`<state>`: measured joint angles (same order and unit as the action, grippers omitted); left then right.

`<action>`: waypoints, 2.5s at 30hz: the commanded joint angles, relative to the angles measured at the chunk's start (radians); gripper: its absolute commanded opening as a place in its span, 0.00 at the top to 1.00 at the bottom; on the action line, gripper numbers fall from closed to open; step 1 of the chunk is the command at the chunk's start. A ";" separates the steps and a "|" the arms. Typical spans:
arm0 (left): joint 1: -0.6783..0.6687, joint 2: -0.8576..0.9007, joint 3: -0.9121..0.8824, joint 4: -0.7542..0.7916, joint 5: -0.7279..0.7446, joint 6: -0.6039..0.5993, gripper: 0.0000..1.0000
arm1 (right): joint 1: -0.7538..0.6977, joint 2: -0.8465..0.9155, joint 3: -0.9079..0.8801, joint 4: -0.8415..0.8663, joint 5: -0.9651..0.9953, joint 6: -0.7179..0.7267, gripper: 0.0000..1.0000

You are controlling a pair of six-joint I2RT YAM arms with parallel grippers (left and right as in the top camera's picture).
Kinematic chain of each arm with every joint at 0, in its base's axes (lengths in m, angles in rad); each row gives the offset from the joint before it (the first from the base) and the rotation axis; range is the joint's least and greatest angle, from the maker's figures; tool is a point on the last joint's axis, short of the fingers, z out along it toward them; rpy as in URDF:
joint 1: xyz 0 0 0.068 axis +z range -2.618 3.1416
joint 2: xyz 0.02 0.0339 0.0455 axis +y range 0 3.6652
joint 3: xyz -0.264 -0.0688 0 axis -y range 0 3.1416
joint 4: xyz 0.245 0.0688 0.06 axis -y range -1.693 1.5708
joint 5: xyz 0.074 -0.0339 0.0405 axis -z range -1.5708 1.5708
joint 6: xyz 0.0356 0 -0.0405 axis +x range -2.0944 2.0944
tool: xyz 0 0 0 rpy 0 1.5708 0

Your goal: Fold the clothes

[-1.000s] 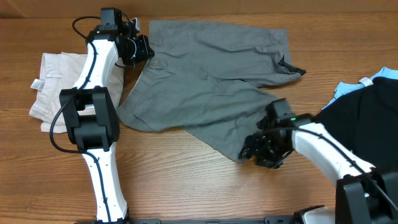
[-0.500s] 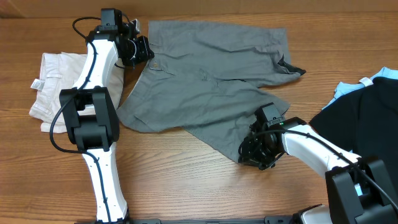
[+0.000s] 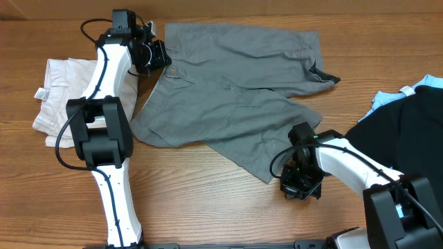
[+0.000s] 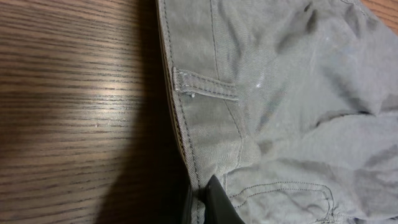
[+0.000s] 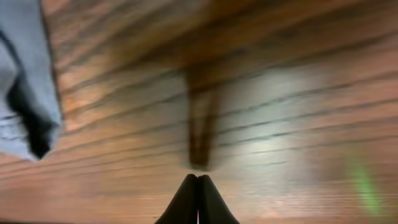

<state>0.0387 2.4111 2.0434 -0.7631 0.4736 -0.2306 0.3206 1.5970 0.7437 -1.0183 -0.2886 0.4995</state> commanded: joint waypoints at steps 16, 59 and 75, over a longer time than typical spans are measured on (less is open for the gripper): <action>0.000 0.014 0.030 0.004 -0.014 0.026 0.92 | 0.030 0.015 0.002 0.296 -0.119 -0.132 0.43; 0.076 0.014 0.326 -0.518 -0.034 0.187 0.00 | 0.048 -0.208 0.076 -0.072 0.185 0.117 0.41; 0.093 -0.054 0.635 -0.927 -0.048 0.215 0.16 | -0.164 -0.520 0.280 -0.042 0.255 0.176 0.18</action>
<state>0.1265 2.4168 2.6511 -1.6855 0.4820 -0.0193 0.2115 1.0863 0.9833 -1.0729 -0.0437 0.6743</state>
